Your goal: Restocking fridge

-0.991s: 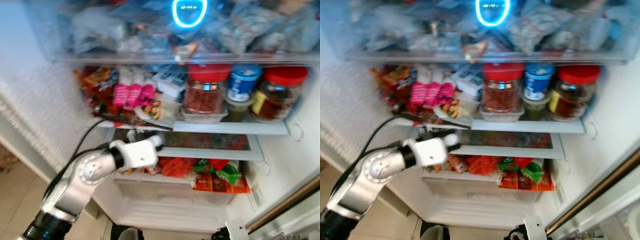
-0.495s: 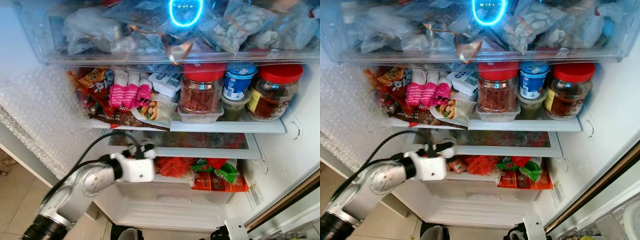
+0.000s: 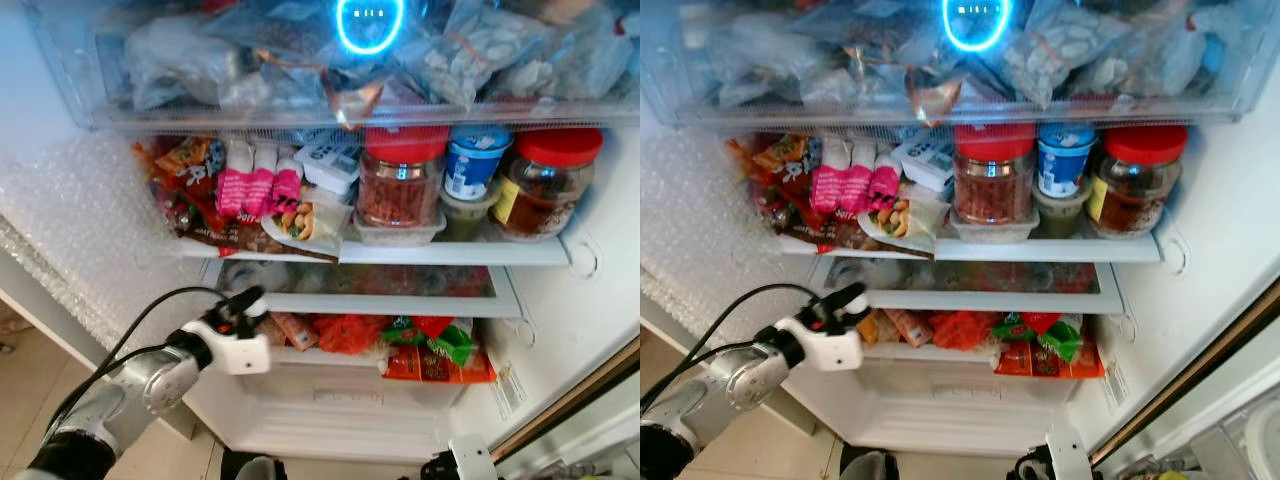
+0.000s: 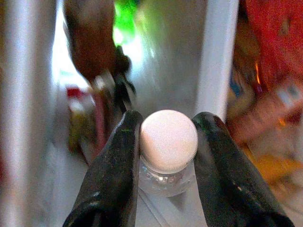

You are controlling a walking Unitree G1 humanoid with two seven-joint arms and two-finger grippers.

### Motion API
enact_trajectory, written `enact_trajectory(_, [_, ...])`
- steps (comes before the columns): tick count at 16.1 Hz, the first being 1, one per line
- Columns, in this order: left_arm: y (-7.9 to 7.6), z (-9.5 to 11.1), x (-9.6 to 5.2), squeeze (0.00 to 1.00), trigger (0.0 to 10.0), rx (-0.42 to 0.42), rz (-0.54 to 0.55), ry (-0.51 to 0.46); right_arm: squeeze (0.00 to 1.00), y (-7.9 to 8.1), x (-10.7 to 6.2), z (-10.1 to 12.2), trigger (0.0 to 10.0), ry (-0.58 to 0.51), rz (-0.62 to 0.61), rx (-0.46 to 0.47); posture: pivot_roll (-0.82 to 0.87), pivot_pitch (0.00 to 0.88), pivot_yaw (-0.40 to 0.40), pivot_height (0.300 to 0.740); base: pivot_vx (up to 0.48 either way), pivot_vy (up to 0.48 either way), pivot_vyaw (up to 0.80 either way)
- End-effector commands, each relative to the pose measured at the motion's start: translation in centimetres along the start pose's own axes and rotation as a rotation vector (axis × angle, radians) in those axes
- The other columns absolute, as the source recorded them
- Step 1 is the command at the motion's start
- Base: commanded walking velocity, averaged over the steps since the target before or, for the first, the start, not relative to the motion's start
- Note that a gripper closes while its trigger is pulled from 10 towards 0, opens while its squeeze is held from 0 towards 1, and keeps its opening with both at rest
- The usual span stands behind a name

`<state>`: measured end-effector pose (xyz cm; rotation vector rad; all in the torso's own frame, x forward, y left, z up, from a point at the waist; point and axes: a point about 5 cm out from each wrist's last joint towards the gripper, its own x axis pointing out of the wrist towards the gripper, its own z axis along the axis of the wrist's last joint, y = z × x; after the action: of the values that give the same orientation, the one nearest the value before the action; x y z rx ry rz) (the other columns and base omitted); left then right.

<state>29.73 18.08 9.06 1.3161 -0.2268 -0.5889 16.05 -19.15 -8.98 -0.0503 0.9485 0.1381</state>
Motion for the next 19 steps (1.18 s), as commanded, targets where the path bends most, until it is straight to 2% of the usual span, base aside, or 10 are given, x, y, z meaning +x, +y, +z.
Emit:
enact_trajectory(1, [-0.3,-0.4,-0.1,0.00,10.0,-0.001,-0.012,0.009,0.00,1.8,-0.9,-4.6,10.0,0.171,0.048,0.043,-0.03,0.075,0.057,0.635,0.000,0.000,0.00])
enact_trajectory(5, [-0.7,-0.7,0.1,0.00,10.0,-0.004,0.002,0.010,0.00,1.8,-0.9,-4.6,10.0,0.170,0.048,0.045,-0.03,0.075,0.057,0.635,0.000,0.000,0.00])
enact_trajectory(8, [-0.2,-2.2,3.7,0.00,10.0,-0.012,0.049,0.181,0.00,1.9,-1.0,-4.7,10.0,0.167,0.038,0.059,-0.07,0.085,0.069,0.635,0.000,0.000,0.00])
enact_trajectory(9, [-0.3,-2.4,4.1,0.00,10.0,0.000,0.030,0.222,0.00,2.0,-1.0,-4.8,10.0,0.168,0.038,0.061,-0.08,0.090,0.071,0.635,0.000,0.000,0.00])
enact_trajectory(17, [-0.1,-2.4,5.0,0.00,10.0,0.021,0.028,0.269,0.00,2.1,-1.1,-5.2,10.0,0.170,0.033,0.069,-0.09,0.102,0.077,0.635,0.000,0.000,0.00])
enact_trajectory(18, [0.3,-2.3,5.3,1.00,10.0,0.016,0.026,0.280,0.00,2.2,-1.1,-5.3,10.0,0.171,0.029,0.074,-0.11,0.119,0.092,0.635,0.000,0.000,0.00])
enact_trajectory(19, [0.7,-2.3,5.6,1.00,10.0,0.006,0.028,0.285,0.00,2.2,-1.2,-5.4,10.0,0.172,0.026,0.080,-0.11,0.120,0.093,0.635,0.000,0.000,0.00])
